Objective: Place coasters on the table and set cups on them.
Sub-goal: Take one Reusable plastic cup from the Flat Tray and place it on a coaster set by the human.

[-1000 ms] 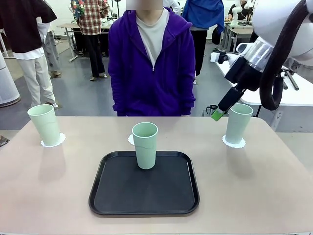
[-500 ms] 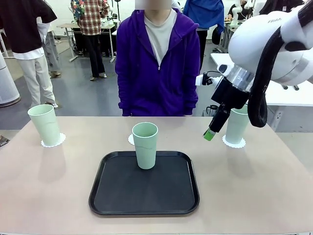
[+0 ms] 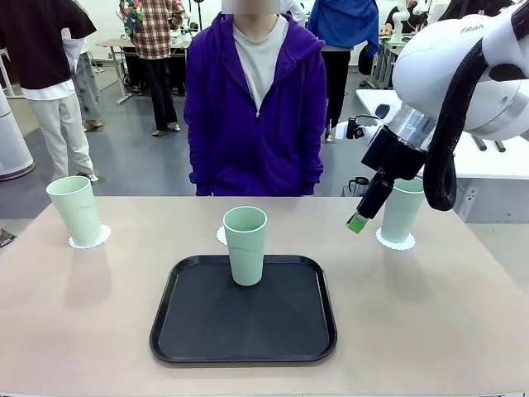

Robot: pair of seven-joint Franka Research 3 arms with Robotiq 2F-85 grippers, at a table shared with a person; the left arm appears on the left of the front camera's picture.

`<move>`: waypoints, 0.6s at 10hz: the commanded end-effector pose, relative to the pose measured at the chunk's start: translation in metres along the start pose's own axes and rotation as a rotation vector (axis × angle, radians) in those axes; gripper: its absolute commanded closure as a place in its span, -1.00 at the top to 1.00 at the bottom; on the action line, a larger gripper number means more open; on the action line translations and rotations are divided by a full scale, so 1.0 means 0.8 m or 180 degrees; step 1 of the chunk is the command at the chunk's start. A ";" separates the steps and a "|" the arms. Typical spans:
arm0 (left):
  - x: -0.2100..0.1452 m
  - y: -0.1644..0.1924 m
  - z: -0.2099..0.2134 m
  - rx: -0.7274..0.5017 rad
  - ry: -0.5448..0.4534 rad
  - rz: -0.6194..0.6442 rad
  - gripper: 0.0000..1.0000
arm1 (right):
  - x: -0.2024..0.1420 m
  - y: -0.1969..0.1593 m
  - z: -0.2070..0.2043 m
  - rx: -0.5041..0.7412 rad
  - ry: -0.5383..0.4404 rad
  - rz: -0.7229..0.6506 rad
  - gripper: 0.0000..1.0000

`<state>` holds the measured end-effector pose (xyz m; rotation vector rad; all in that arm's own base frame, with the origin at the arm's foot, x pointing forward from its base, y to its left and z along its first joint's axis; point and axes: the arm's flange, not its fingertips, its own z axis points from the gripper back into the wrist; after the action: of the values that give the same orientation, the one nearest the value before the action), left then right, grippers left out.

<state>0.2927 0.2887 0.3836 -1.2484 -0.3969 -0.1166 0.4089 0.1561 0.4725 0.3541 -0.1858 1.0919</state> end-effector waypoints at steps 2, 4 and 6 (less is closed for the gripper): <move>-0.002 -0.002 0.002 -0.0005 -0.0024 -0.0014 1.00 | 0.000 0.000 0.000 0.0000 0.0000 0.0000 1.00; -0.002 -0.002 0.002 -0.0005 -0.0024 -0.0014 1.00 | -0.018 -0.024 -0.022 0.0278 -0.1105 0.0262 1.00; -0.002 -0.002 0.002 -0.0005 -0.0024 -0.0014 1.00 | -0.033 -0.039 -0.050 0.0560 -0.1972 0.0495 1.00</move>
<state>0.2926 0.2887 0.3835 -1.2485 -0.3970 -0.1164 0.4242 0.1344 0.4493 0.6750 -0.5577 1.0708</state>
